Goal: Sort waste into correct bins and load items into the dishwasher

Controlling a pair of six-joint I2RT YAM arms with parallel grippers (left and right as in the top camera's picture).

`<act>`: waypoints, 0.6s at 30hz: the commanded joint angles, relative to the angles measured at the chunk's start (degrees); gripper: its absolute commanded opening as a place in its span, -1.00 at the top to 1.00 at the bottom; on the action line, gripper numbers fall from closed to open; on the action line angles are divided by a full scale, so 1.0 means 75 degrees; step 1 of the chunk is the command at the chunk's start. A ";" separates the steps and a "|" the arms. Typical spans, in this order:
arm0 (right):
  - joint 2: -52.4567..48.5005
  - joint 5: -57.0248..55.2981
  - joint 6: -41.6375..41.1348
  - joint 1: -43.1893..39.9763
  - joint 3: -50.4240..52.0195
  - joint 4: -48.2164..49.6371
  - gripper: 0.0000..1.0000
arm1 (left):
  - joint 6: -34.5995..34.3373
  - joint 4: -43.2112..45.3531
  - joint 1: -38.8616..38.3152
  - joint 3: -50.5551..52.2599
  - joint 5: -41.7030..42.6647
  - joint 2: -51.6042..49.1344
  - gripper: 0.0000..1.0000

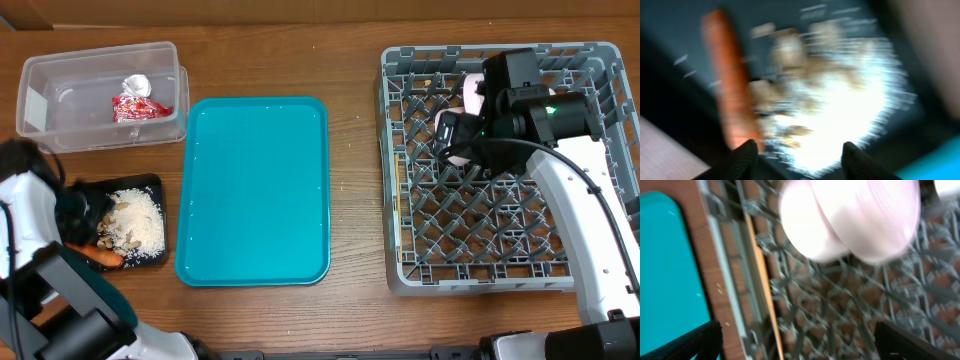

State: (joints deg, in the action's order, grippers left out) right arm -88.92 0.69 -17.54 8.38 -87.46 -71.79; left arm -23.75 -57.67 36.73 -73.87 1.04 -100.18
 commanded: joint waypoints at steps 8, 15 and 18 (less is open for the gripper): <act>-0.0070 0.1547 0.1585 0.0000 -0.0125 0.0522 -1.00 | 0.2658 -0.2098 -0.4127 -0.1134 0.1099 0.0816 -1.00; 0.0187 0.1087 0.1102 -0.0009 -0.0035 -0.0822 -1.00 | 0.2451 -0.3628 -0.5027 -0.0874 0.0484 0.1306 -1.00; 0.1110 0.0918 0.1014 -0.0006 0.0656 -0.0344 -1.00 | 0.2448 -0.2739 -0.5024 0.0090 0.0522 0.2713 -1.00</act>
State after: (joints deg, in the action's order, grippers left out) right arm -88.33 9.58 -8.58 8.38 -86.65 -77.10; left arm -5.78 -83.96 -0.78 -79.77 6.52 -91.55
